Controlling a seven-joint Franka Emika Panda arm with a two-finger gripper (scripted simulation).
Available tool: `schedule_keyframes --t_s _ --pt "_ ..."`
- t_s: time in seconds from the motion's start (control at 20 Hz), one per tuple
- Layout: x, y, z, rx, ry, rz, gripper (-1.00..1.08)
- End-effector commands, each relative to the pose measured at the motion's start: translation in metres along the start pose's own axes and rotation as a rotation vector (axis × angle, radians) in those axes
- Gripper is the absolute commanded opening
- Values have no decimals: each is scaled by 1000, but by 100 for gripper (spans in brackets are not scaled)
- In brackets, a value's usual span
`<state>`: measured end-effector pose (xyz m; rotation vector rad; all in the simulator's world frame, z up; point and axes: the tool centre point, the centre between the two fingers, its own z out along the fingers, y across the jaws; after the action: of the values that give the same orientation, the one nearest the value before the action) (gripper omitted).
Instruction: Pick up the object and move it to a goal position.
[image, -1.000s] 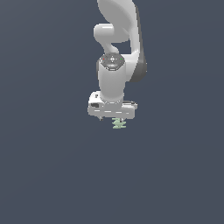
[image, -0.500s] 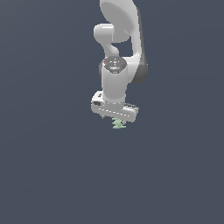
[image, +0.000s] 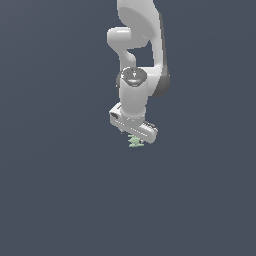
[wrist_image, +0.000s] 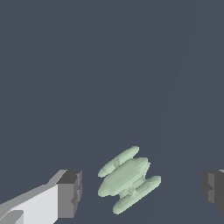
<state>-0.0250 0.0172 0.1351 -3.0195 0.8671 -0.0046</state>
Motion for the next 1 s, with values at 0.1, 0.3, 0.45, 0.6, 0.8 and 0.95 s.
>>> schedule_keyframes --t_s 0.1,0.3,0.45,0.6,0.8,0.95 --pt "-7 -1 6 1 -2 120 100" --pt "-13 -1 12 1 -3 226 100" --pt "-17 -1 16 1 -4 305 100" --pt "-22 -1 20 1 -5 384 100" --pt "-27 -1 25 1 -6 491 100" --pt "-32 -1 29 0 -6 570 100"
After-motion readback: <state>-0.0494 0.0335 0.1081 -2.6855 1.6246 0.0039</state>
